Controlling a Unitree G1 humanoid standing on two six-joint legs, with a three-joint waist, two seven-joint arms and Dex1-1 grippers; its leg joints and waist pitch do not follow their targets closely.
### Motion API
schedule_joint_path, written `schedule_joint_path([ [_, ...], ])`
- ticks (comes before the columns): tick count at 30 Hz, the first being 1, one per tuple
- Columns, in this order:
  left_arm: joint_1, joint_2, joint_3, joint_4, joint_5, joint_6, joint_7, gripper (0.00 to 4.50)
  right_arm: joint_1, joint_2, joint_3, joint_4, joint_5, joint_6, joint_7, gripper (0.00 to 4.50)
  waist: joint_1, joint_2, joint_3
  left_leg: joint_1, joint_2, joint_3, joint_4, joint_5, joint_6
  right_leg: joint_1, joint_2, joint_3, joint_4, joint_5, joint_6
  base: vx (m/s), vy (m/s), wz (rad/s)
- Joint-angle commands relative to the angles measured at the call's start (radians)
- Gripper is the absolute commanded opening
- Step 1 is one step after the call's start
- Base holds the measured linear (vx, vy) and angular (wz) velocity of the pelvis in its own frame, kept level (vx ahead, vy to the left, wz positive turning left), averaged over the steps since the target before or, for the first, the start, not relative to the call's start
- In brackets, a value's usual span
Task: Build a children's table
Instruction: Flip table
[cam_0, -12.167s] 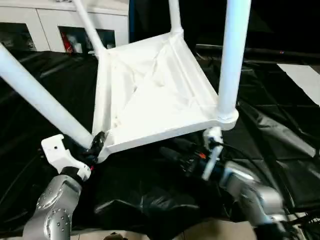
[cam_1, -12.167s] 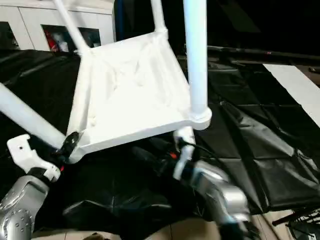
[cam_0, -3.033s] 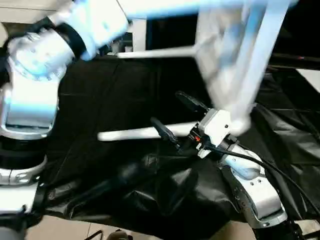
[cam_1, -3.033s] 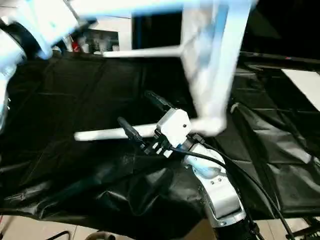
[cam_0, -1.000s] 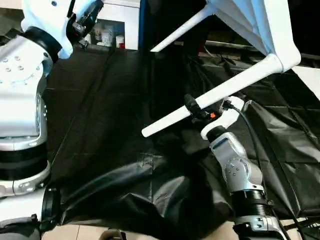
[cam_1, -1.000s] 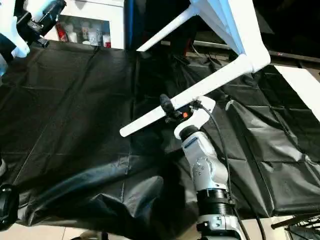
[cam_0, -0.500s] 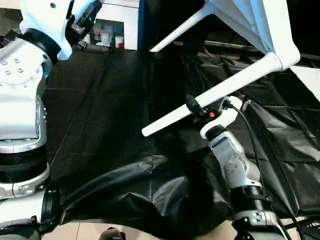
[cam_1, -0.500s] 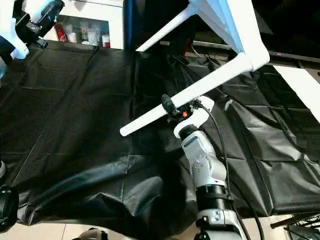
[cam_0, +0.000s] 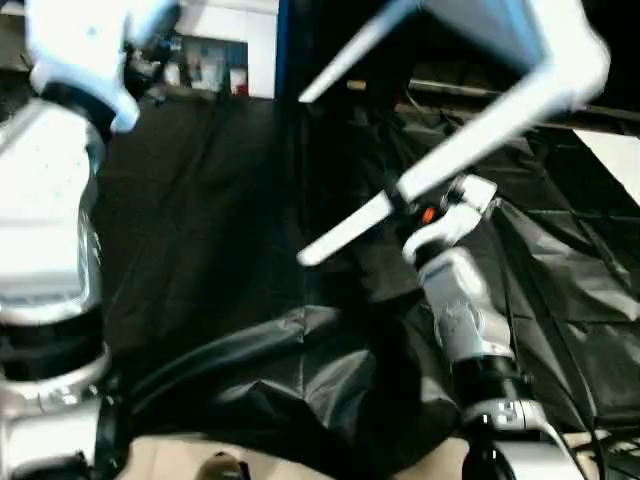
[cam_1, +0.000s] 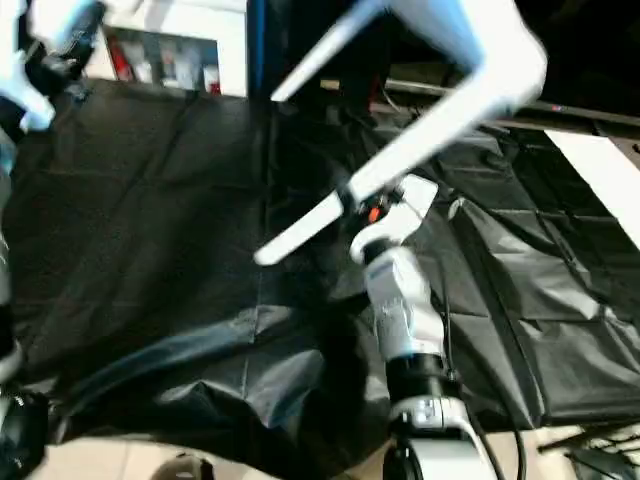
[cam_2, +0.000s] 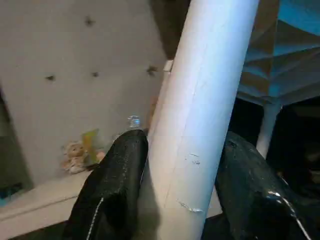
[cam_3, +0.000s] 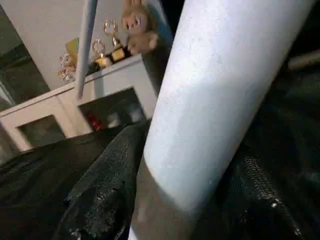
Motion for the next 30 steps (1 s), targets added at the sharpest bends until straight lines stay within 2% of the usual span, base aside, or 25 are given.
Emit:
schedule_joint_path([
  [1,-0.044,-0.02,0.013,-0.098,-0.041,-0.138,0.053,2.0,-0.06,-0.025,0.05,-0.002,-0.091,-0.092,0.01,1.84,0.005,0.018,-0.107,0.052,0.036,-0.017,-0.04,0.198,0.052,0.063,-0.05,0.019,-0.014,0.392,-0.211,0.0,0.0,0.0],
  [6,0.001,-0.034,0.016,-0.099,-0.039,-0.203,0.073,1.95,-0.093,-0.026,0.061,0.044,-0.122,-0.17,0.027,1.84,0.0,0.013,-0.104,0.043,0.039,-0.017,-0.04,0.152,0.05,0.061,-0.054,0.019,-0.016,0.335,-0.209,0.0,0.0,0.0],
  [9,0.036,-0.044,0.013,-0.098,-0.037,-0.241,0.084,1.92,-0.106,-0.025,0.069,0.069,-0.146,-0.212,0.034,1.84,-0.004,0.014,-0.101,0.047,0.042,-0.017,-0.041,0.113,0.043,0.056,-0.056,0.02,-0.019,0.293,-0.206,0.0,0.0,0.0],
  [10,0.054,-0.049,0.012,-0.098,-0.03,-0.265,0.096,1.91,-0.113,-0.025,0.074,0.082,-0.161,-0.239,0.037,1.84,-0.007,0.009,-0.101,0.044,0.042,-0.016,-0.041,0.116,0.044,0.058,-0.056,0.02,-0.019,0.297,-0.206,0.0,0.0,0.0],
  [12,0.075,-0.057,0.014,-0.098,-0.018,-0.299,0.117,1.88,-0.124,-0.027,0.089,0.099,-0.19,-0.287,0.041,1.84,-0.008,0.009,-0.101,0.045,0.042,-0.015,-0.039,0.122,0.051,0.057,-0.056,0.021,-0.019,0.313,-0.206,0.0,0.0,0.0],
  [17,0.089,-0.056,0.01,-0.083,0.013,-0.363,0.152,1.83,-0.165,-0.03,0.096,0.146,-0.209,-0.347,0.04,1.84,-0.019,0.009,-0.101,0.047,0.042,-0.016,-0.036,0.14,0.068,0.056,-0.054,0.02,-0.016,0.331,-0.213,0.0,0.0,0.0],
  [19,0.099,-0.065,0.016,-0.071,0.038,-0.406,0.191,1.79,-0.195,-0.036,0.102,0.184,-0.239,-0.401,0.028,1.84,-0.022,0.01,-0.1,0.045,0.044,-0.016,-0.036,0.126,0.07,0.056,-0.056,0.02,-0.017,0.318,-0.219,0.0,0.0,0.0],
  [21,0.106,-0.066,0.017,-0.064,0.047,-0.424,0.207,1.78,-0.211,-0.037,0.102,0.203,-0.248,-0.422,0.023,1.84,-0.024,0.01,-0.101,0.044,0.045,-0.016,-0.036,0.124,0.072,0.057,-0.056,0.02,-0.016,0.316,-0.222,0.0,0.0,0.0],
  [26,0.125,-0.057,0.03,-0.052,0.099,-0.484,0.266,1.72,-0.262,-0.035,0.109,0.264,-0.281,-0.508,0.014,1.84,-0.035,0.009,-0.098,0.045,0.048,-0.015,-0.034,0.083,0.073,0.051,-0.057,0.02,-0.019,0.273,-0.23,0.0,0.0,0.0],
  [30,0.124,-0.045,0.054,-0.047,0.15,-0.526,0.327,1.68,-0.29,-0.032,0.124,0.284,-0.312,-0.567,0.009,1.84,-0.039,0.009,-0.101,0.043,0.047,-0.015,-0.031,0.097,0.082,0.053,-0.057,0.021,-0.015,0.29,-0.231,0.0,0.0,0.0],
])
